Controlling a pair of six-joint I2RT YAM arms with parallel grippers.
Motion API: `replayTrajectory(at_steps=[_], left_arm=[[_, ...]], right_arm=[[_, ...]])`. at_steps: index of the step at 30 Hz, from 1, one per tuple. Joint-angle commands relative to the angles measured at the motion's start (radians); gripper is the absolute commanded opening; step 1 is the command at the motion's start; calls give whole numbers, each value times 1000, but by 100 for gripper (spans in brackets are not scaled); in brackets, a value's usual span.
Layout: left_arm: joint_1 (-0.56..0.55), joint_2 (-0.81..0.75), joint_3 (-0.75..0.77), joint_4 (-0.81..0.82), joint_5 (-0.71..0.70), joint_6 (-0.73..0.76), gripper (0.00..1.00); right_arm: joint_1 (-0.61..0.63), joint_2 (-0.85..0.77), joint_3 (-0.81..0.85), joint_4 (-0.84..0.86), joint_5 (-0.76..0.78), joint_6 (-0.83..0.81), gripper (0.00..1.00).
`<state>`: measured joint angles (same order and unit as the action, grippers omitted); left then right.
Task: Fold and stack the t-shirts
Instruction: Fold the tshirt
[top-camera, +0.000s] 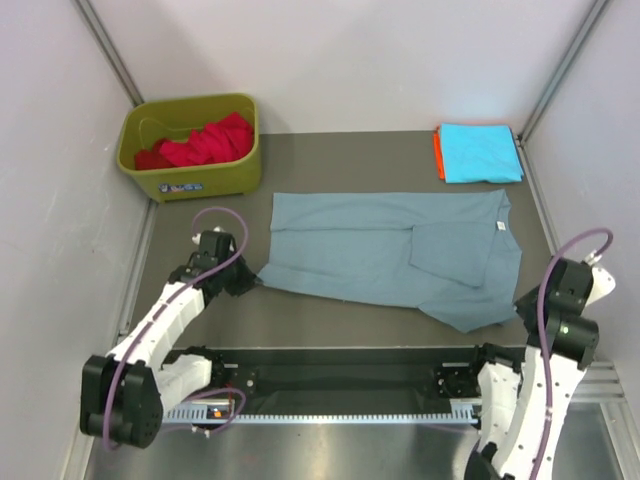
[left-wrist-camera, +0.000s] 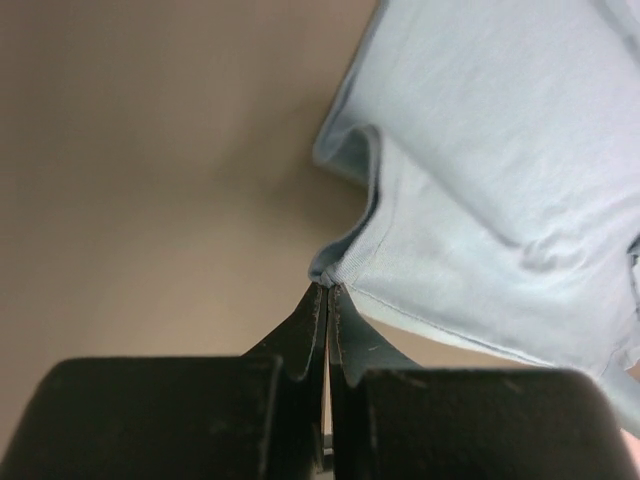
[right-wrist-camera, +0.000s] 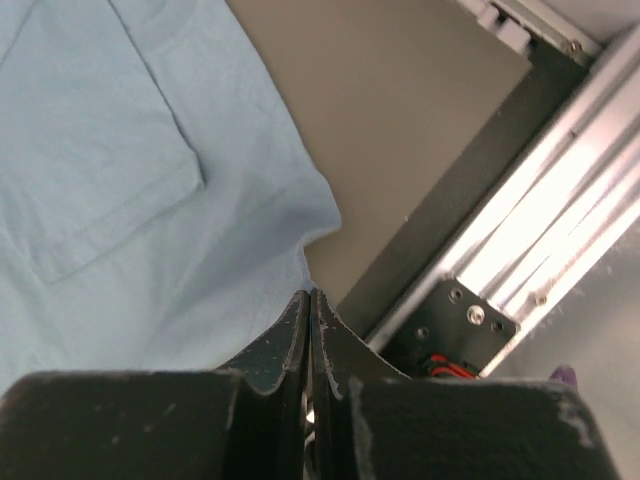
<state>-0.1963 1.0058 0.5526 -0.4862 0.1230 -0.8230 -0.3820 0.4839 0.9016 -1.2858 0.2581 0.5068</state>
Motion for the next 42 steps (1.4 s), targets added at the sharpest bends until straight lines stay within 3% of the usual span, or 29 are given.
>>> replayTrajectory(at_steps=[1, 9, 19, 32, 42], left_arm=[[8, 60, 98, 57, -2, 53, 0], [8, 241, 257, 95, -10, 51, 0], [8, 468, 406, 135, -8, 27, 0], [9, 609, 497, 147, -25, -7, 0], [24, 685, 564, 130, -49, -44, 0]], right_arm=[[17, 102, 68, 201, -3, -36, 0], [63, 425, 172, 452, -101, -76, 0], [114, 738, 298, 563, -163, -149, 0], [129, 995, 485, 638, -287, -191, 0], [143, 1108, 583, 634, -290, -218, 0]])
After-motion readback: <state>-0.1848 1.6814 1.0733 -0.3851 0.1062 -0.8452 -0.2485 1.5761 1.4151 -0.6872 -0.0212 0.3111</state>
